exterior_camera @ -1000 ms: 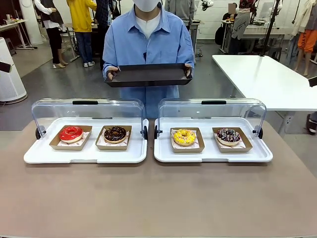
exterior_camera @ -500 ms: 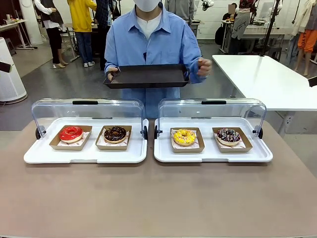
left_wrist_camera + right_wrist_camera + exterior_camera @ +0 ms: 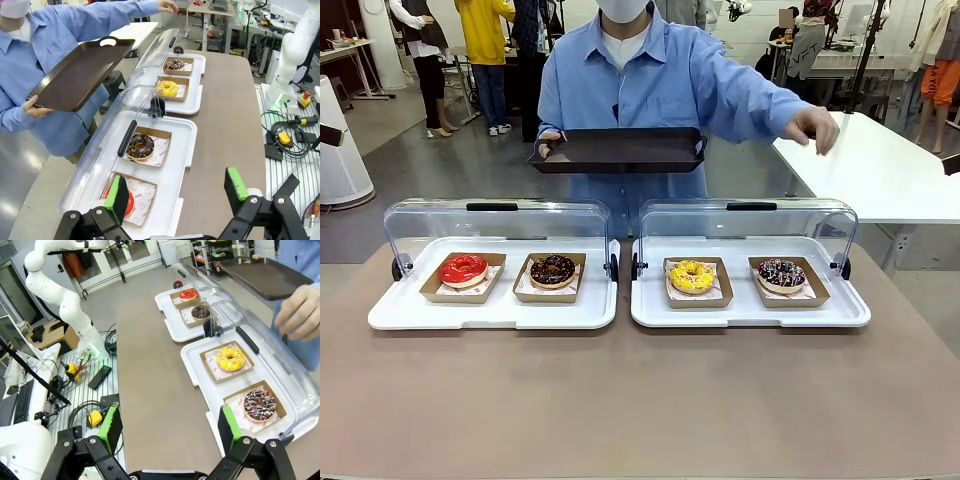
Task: Provide the desired donut to the person.
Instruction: Pick up and lift the Paper togo box containing the Donut pointed at by the person.
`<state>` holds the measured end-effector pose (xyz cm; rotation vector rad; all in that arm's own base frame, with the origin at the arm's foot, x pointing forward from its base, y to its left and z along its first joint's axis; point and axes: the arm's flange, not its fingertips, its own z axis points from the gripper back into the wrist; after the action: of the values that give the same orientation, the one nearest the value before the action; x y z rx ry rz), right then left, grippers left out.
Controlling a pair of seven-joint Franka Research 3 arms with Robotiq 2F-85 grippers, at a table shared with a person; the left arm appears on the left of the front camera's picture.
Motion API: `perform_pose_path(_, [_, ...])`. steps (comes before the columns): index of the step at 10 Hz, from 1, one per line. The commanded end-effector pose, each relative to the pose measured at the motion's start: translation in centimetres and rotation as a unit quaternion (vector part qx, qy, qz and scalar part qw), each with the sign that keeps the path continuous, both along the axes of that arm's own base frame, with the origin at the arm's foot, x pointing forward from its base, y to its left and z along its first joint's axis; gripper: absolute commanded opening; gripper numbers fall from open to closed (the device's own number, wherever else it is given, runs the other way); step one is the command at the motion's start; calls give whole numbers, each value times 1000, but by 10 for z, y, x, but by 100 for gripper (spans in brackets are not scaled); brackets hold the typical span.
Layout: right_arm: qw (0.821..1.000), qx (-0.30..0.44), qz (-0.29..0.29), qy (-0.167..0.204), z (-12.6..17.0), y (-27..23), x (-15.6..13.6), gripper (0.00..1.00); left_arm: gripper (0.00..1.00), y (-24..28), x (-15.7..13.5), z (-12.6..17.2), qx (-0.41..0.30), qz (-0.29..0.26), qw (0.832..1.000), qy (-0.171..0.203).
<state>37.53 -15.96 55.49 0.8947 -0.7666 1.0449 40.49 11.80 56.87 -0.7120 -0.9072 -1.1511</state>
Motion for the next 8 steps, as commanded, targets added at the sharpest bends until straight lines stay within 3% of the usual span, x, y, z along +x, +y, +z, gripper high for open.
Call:
perform_pose_path(1, [1000,2,1,0,0,0,0,100,100,0,1,1,1,-1,1000,-1])
perform_pose_path(8, [1000,2,1,0,0,0,0,100,100,0,1,1,1,-1,1000,-1])
